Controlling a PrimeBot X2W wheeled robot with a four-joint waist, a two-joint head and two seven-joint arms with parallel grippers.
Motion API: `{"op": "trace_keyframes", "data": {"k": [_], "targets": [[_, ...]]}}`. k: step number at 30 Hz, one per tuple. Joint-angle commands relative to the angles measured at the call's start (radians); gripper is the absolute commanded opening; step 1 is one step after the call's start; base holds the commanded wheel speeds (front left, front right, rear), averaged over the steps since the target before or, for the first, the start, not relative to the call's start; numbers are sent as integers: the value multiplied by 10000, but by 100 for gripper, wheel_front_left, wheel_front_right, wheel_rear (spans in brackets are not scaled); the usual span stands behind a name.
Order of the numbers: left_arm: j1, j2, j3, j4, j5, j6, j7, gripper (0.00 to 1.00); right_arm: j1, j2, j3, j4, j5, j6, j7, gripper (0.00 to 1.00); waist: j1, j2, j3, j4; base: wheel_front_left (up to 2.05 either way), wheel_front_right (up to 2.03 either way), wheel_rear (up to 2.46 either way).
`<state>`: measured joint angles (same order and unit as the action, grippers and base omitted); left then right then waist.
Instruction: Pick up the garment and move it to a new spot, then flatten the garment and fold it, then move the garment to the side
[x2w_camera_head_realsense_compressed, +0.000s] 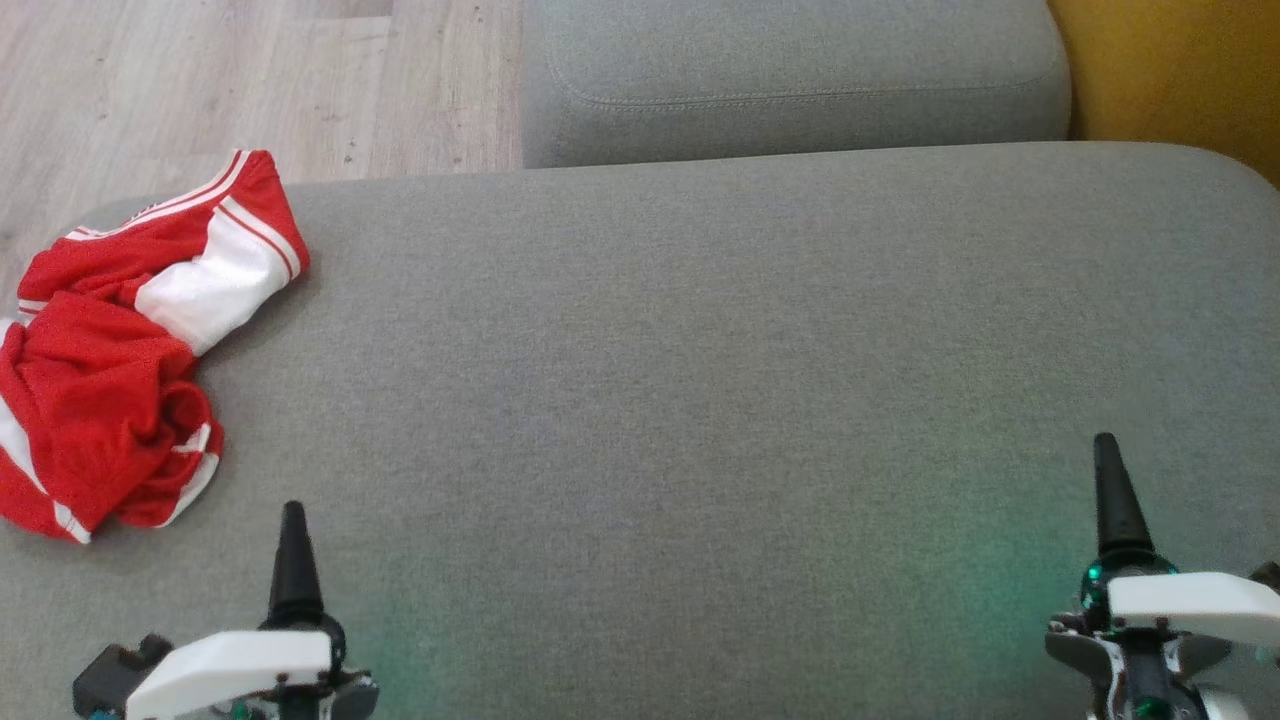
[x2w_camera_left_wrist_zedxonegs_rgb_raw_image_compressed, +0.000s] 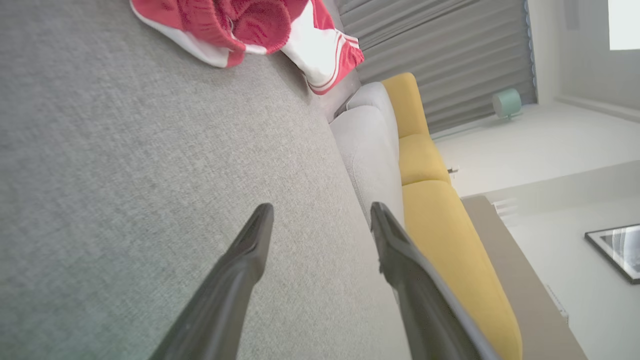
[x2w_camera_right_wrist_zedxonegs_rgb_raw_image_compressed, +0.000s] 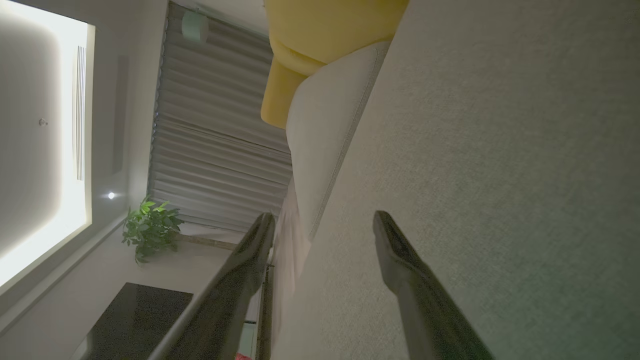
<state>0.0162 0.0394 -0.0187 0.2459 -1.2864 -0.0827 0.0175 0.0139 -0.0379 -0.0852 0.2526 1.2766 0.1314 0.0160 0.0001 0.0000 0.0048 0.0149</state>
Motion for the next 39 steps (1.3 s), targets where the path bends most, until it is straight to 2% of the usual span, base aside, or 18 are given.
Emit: {"op": "trace_keyframes", "data": {"k": [1,16,39], "targets": [[-366,57,-23,-446,450,31,-119,100,-255,-53,167,-496,-523,-2,-123,100,-1,0,1,8,0,0,0],[-181,72,-245,-608,2960,247,-565,100,-129,-64,765,-611,-2668,-3,-566,100,-1,0,19,70,0,0,0],[-93,82,-832,-566,5812,541,-1219,100,-168,-82,1429,-479,-5641,-4,-1215,100,-1,0,116,276,0,0,0]]}}
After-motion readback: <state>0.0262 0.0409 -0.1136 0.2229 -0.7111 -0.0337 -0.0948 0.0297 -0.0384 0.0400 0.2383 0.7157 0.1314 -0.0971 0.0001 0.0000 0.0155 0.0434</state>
